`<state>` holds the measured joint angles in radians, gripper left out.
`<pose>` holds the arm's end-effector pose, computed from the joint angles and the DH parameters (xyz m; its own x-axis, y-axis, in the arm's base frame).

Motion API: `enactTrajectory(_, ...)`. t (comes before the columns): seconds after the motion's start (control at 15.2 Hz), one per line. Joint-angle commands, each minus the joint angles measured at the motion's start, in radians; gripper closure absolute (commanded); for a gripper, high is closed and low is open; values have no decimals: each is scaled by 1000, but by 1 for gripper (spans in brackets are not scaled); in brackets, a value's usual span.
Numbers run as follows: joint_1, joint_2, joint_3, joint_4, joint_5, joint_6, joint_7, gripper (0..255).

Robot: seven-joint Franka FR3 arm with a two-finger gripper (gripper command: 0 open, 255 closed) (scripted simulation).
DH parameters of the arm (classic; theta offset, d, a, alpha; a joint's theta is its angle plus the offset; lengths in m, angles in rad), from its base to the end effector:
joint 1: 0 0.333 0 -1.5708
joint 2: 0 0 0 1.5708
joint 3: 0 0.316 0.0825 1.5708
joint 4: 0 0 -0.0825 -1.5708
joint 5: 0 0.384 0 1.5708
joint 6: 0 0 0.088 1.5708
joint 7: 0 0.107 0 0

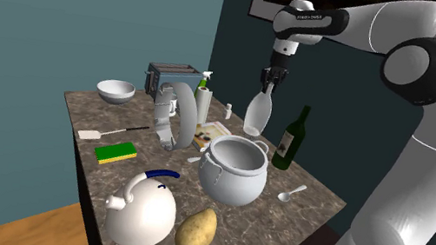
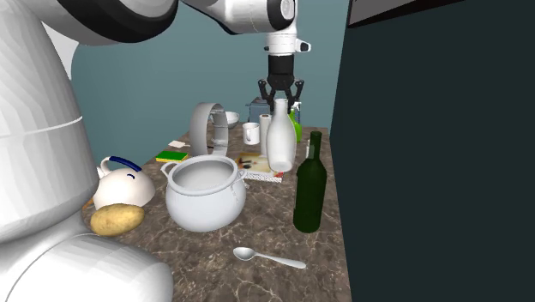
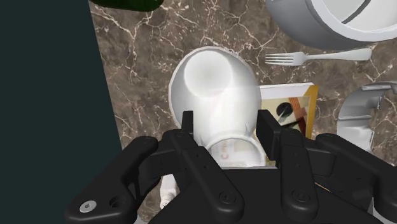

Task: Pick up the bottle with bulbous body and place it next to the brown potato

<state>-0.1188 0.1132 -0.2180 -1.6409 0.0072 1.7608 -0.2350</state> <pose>0.5670 -0.1915 0.5439 0.9948 -0.1014 0.0051 -0.1015 -0.9947 0.0190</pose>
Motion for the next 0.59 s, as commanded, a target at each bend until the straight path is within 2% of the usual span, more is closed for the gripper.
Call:
enactTrajectory(0.0,-1,2,-1,33,1,-30,-2,255)
enactTrajectory(0.46,-4,16,-2,142,4,-126,-5,255)
enactTrajectory(0.53,5,-22,2,105,-5,-127,8,255)
